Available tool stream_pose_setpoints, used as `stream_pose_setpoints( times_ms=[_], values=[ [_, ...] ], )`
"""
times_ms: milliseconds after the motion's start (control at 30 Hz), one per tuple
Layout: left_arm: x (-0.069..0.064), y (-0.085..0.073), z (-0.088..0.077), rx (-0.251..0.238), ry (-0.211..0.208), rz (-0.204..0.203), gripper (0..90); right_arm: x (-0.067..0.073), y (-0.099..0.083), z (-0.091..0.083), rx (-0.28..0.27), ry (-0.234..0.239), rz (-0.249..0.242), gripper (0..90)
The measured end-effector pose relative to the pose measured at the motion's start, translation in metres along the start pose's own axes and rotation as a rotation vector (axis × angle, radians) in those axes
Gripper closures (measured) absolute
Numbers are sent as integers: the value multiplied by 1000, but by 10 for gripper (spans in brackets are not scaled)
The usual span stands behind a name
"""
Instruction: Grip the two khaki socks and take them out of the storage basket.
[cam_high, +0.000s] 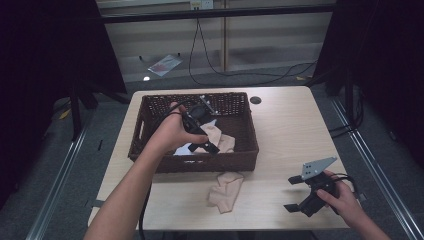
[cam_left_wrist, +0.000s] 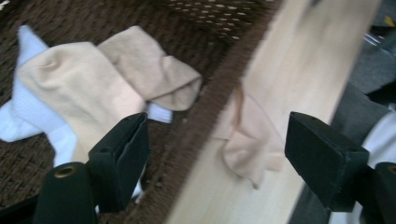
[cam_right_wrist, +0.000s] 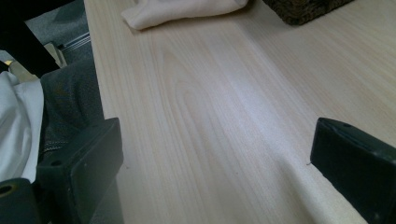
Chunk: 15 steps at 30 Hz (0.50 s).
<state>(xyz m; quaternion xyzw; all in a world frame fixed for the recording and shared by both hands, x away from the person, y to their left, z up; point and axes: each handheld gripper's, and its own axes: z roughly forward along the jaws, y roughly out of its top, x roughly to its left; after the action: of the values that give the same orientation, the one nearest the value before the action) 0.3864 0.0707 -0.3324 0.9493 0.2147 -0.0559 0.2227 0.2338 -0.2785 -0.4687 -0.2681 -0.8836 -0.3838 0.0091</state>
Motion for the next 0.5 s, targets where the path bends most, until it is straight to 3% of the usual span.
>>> stream_pose_setpoints(
  times_ms=[233, 500],
  values=[
    [15, 5, 13, -10, 26, -16, 188, 0, 0, 0, -2, -1, -1, 25],
    [38, 10, 33, 40, 75, -68, 187, 0, 0, 0, -4, 3, -3, 25]
  ],
)
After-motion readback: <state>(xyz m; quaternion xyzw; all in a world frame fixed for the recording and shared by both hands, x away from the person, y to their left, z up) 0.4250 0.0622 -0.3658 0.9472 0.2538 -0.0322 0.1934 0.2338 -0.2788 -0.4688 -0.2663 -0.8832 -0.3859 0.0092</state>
